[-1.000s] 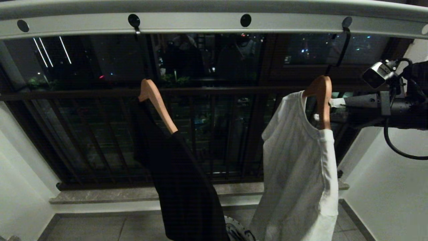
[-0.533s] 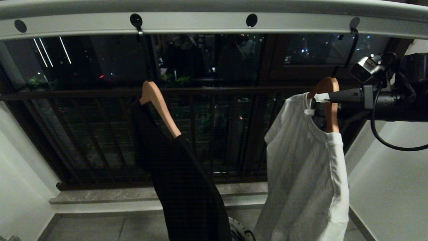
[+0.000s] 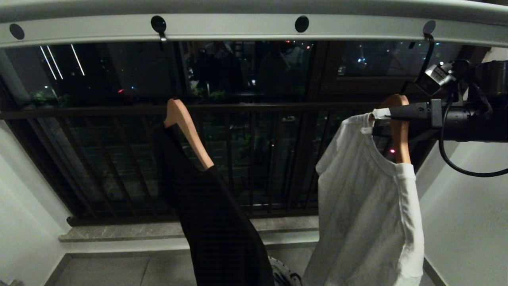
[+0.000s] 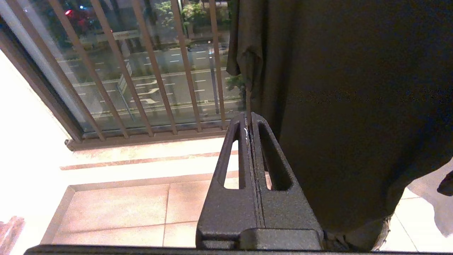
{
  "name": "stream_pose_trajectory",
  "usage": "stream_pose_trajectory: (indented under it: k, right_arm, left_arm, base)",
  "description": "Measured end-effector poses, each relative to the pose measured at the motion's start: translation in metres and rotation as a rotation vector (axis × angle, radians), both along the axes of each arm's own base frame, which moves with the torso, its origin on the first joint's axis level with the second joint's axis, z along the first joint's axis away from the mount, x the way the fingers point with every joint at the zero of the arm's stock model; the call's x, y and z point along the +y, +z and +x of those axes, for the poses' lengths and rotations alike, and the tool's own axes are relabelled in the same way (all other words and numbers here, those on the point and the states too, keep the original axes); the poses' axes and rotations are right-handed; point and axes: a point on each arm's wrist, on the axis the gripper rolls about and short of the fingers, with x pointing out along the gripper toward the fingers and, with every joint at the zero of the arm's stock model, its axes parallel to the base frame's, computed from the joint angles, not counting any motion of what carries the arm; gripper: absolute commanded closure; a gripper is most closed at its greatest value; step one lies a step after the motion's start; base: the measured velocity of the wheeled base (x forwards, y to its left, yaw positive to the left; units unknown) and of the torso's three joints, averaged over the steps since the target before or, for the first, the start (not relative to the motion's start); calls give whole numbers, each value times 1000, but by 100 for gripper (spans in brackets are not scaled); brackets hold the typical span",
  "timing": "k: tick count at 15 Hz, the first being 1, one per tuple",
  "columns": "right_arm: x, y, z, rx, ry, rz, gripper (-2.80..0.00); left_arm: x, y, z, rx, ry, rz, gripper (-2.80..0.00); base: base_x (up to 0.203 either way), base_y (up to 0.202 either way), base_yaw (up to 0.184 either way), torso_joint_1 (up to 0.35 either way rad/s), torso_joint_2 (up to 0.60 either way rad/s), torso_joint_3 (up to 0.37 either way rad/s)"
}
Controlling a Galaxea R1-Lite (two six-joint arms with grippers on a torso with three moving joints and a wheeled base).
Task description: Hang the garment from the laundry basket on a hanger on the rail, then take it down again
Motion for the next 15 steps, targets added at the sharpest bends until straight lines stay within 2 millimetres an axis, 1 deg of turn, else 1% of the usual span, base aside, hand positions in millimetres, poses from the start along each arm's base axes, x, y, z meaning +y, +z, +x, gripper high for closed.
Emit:
stream_pose_trajectory:
  k: [4, 10, 15]
  right_arm:
    - [0, -1, 0, -12, 1, -1, -280]
    - [0, -8, 0, -54, 3, -7, -280]
    - [7, -9, 0, -125, 23, -16, -280]
  left_arm:
    - [0, 0, 0, 0, -1, 0, 0]
    - [0, 0, 0, 0, 0, 0, 0]
    - [0, 0, 0, 0, 0, 0, 0]
  base:
    - [0, 0, 0, 0, 0, 0]
    - [0, 0, 0, 0, 0, 0]
    - [0, 0, 0, 0, 0, 0]
